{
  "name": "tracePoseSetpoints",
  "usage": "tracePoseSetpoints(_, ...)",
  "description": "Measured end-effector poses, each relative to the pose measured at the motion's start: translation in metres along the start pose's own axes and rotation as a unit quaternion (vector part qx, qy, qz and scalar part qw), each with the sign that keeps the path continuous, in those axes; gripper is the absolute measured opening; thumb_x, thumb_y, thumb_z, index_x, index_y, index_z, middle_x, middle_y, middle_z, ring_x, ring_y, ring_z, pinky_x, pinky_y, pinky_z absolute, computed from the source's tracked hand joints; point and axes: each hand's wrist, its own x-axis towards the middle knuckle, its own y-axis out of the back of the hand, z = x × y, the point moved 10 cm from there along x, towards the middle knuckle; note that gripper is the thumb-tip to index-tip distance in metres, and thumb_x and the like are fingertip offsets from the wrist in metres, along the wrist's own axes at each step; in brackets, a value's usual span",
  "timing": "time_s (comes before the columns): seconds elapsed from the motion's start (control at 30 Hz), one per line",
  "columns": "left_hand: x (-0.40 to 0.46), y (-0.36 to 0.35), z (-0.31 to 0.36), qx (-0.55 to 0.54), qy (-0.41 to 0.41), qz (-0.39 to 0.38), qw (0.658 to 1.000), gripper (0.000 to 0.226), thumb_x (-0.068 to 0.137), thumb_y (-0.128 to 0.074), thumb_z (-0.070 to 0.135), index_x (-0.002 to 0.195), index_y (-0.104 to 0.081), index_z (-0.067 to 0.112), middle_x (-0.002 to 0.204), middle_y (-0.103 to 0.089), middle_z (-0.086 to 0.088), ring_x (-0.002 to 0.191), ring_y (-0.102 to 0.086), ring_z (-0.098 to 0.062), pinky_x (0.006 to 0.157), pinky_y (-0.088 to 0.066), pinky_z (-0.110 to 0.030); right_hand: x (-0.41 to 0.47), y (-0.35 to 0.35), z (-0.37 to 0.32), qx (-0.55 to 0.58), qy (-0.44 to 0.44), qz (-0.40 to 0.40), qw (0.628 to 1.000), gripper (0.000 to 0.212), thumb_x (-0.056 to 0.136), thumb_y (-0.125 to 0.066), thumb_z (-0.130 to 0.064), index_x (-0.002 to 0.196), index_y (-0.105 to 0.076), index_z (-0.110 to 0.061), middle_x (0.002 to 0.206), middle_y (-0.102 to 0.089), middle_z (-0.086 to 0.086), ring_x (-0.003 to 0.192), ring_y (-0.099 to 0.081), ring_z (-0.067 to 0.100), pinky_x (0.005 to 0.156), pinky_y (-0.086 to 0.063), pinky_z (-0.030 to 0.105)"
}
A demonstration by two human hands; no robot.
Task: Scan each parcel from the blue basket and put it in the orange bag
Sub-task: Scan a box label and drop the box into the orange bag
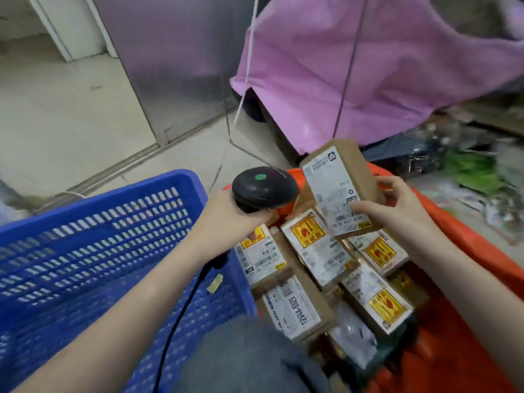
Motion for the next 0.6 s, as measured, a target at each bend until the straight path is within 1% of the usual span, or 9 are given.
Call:
tracePoseSetpoints(0.07, 0.011, -0.025, 0.004, 0.008, -0.005, -0.016, 1.0, 0.007, 0.08, -0.069, 0.021, 0.08, -0.065, 0.015, 0.049, -0.06, 0.007, 0.05, -0.061, -0.009, 0.064, -0.054, -0.029, 0.004, 0.017, 0.02, -0.067, 0.004, 0.022, 0.998, 0.058, 0.072, -0.08, -0.02, 0.119, -0.045, -0.028, 0.114, -0.052, 0.0, 0.104, -0.055, 0.021, 0.09, -0.049, 0.043)
tracePoseSetpoints(0.13, 0.021, -0.048, 0.002, 0.015, 0.004, -0.029, 0.999, 0.013, 0.079, -0.07, 0.023, 0.081, -0.067, 0.011, 0.054, -0.064, -0.003, 0.053, -0.063, -0.014, 0.068, -0.055, -0.038, 0.01, 0.029, 0.036, -0.126, 0.008, 0.041, 0.991, 0.062, 0.072, -0.08, -0.02, 0.124, -0.046, -0.025, 0.119, -0.047, 0.004, 0.109, -0.05, 0.022, 0.095, -0.045, 0.041)
tracePoseSetpoints(0.2, 0.031, -0.067, 0.0, 0.026, 0.008, -0.04, 0.999, 0.018, 0.078, -0.069, 0.022, 0.079, -0.066, 0.005, 0.052, -0.062, -0.003, 0.053, -0.059, -0.016, 0.064, -0.053, -0.037, 0.014, 0.036, 0.052, -0.161, 0.002, 0.048, 0.986, 0.065, 0.074, -0.077, -0.018, 0.13, -0.044, -0.019, 0.117, -0.041, 0.004, 0.109, -0.046, 0.021, 0.095, -0.042, 0.036)
tracePoseSetpoints(0.27, 0.038, -0.082, -0.001, 0.034, 0.008, -0.048, 0.998, 0.022, 0.079, -0.068, 0.02, 0.074, -0.061, 0.0, 0.052, -0.056, 0.001, 0.051, -0.051, -0.013, 0.058, -0.045, -0.033, 0.018, 0.039, 0.067, -0.196, -0.001, 0.048, 0.979, 0.066, 0.074, -0.075, -0.018, 0.131, -0.042, -0.018, 0.115, -0.037, 0.003, 0.111, -0.044, 0.024, 0.095, -0.041, 0.037)
tracePoseSetpoints(0.33, 0.043, -0.092, -0.003, 0.045, 0.012, -0.06, 0.997, 0.026, 0.08, -0.067, 0.019, 0.071, -0.058, -0.003, 0.052, -0.054, -0.001, 0.049, -0.048, -0.011, 0.057, -0.04, -0.031, 0.022, 0.035, 0.078, -0.231, 0.006, 0.038, 0.972, 0.067, 0.073, -0.073, -0.017, 0.132, -0.041, -0.019, 0.114, -0.034, 0.003, 0.114, -0.04, 0.026, 0.095, -0.039, 0.037)
tracePoseSetpoints(0.4, 0.046, -0.098, -0.006, 0.063, 0.014, -0.072, 0.995, 0.028, 0.08, -0.066, 0.021, 0.071, -0.058, -0.004, 0.054, -0.055, -0.004, 0.051, -0.049, -0.013, 0.058, -0.043, -0.036, 0.023, 0.029, 0.088, -0.268, 0.014, 0.036, 0.963, 0.066, 0.074, -0.071, -0.014, 0.133, -0.04, -0.019, 0.115, -0.032, 0.003, 0.115, -0.035, 0.026, 0.091, -0.035, 0.034)
tracePoseSetpoints(0.47, 0.046, -0.101, -0.011, 0.074, 0.019, -0.073, 0.994, 0.029, 0.08, -0.065, 0.022, 0.071, -0.058, -0.004, 0.055, -0.055, -0.005, 0.052, -0.049, -0.014, 0.06, -0.046, -0.04, 0.023, 0.022, 0.095, -0.312, 0.032, 0.039, 0.949, 0.066, 0.075, -0.071, -0.014, 0.133, -0.04, -0.019, 0.116, -0.034, 0.005, 0.115, -0.034, 0.028, 0.092, -0.036, 0.038)
tracePoseSetpoints(0.53, 0.046, -0.104, -0.014, 0.079, 0.025, -0.074, 0.994, 0.03, 0.081, -0.065, 0.023, 0.072, -0.058, -0.004, 0.054, -0.055, -0.003, 0.048, -0.048, -0.009, 0.056, -0.042, -0.033, 0.023, 0.011, 0.102, -0.341, 0.034, 0.025, 0.939, 0.067, 0.075, -0.073, -0.019, 0.133, -0.039, -0.019, 0.117, -0.035, 0.006, 0.115, -0.034, 0.028, 0.095, -0.039, 0.043)
tracePoseSetpoints(0.6, 0.045, -0.105, -0.016, 0.079, 0.029, -0.082, 0.993, 0.029, 0.082, -0.065, 0.024, 0.075, -0.058, -0.004, 0.052, -0.055, 0.0, 0.044, -0.047, -0.003, 0.051, -0.038, -0.023, 0.022, 0.0, 0.11, -0.357, 0.023, -0.008, 0.934, 0.066, 0.076, -0.075, -0.026, 0.132, -0.04, -0.02, 0.119, -0.034, 0.005, 0.115, -0.034, 0.026, 0.095, -0.04, 0.043)
